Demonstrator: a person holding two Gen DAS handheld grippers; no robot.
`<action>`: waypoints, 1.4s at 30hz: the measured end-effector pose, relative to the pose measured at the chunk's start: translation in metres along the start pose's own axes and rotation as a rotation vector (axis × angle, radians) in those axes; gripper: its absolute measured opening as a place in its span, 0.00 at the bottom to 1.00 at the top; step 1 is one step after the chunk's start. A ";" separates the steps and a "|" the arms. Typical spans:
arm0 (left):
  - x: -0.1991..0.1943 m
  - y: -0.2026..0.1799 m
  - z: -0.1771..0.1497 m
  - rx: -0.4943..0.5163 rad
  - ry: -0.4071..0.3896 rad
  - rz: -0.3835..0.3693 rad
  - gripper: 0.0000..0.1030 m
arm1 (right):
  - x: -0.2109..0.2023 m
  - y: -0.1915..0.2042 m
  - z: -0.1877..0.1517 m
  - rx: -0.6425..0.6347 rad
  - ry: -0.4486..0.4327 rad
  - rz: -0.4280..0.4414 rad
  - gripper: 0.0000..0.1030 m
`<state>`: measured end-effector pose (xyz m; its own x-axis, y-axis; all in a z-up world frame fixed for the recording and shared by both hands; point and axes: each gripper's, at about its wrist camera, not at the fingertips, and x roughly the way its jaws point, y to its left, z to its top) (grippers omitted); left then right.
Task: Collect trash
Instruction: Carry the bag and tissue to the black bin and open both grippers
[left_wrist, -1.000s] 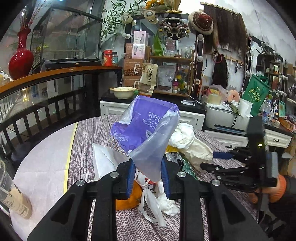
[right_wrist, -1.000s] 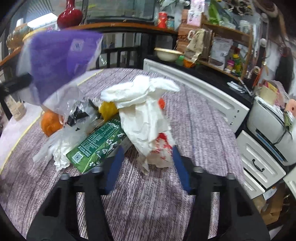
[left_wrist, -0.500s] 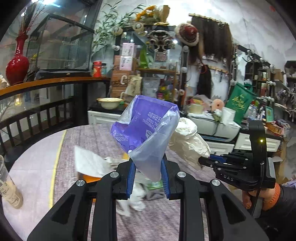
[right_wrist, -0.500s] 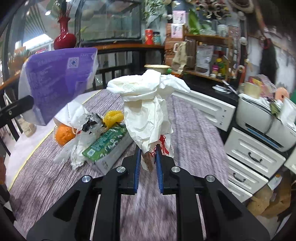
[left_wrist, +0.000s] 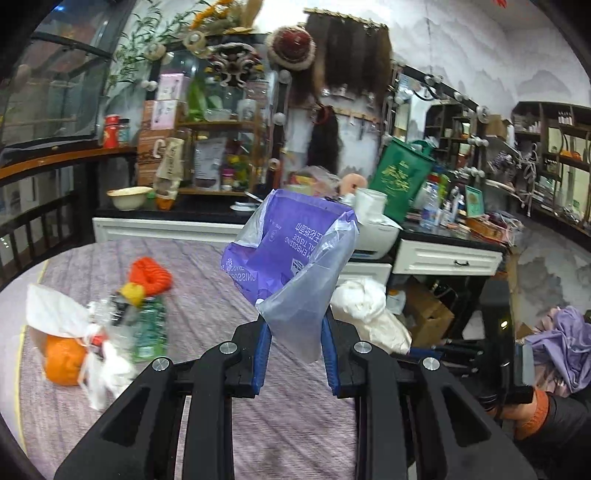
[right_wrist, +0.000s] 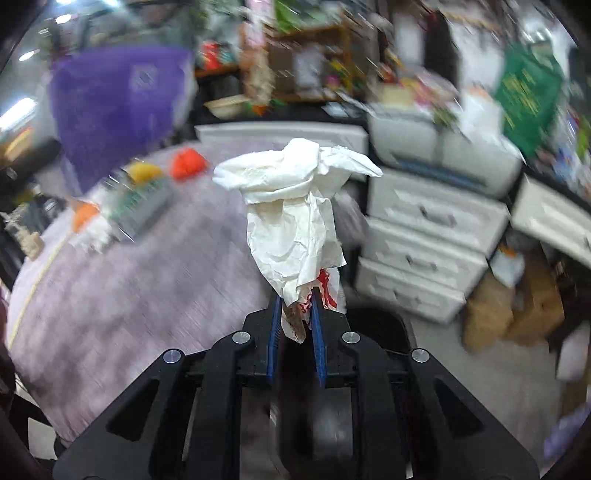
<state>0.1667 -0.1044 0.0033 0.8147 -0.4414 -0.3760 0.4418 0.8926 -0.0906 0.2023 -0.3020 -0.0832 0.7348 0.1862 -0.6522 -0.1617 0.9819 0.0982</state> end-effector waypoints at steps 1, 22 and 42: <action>0.002 -0.005 -0.002 0.006 0.007 -0.012 0.24 | 0.005 -0.013 -0.010 0.030 0.043 -0.011 0.16; 0.079 -0.090 -0.044 0.009 0.267 -0.198 0.24 | 0.007 -0.094 -0.063 0.279 0.078 -0.156 0.59; 0.159 -0.134 -0.119 0.038 0.678 -0.247 0.31 | -0.072 -0.128 -0.061 0.373 -0.164 -0.378 0.79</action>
<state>0.1925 -0.2836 -0.1544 0.2824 -0.4647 -0.8392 0.6060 0.7646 -0.2195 0.1297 -0.4433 -0.0948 0.7940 -0.2076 -0.5714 0.3551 0.9213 0.1586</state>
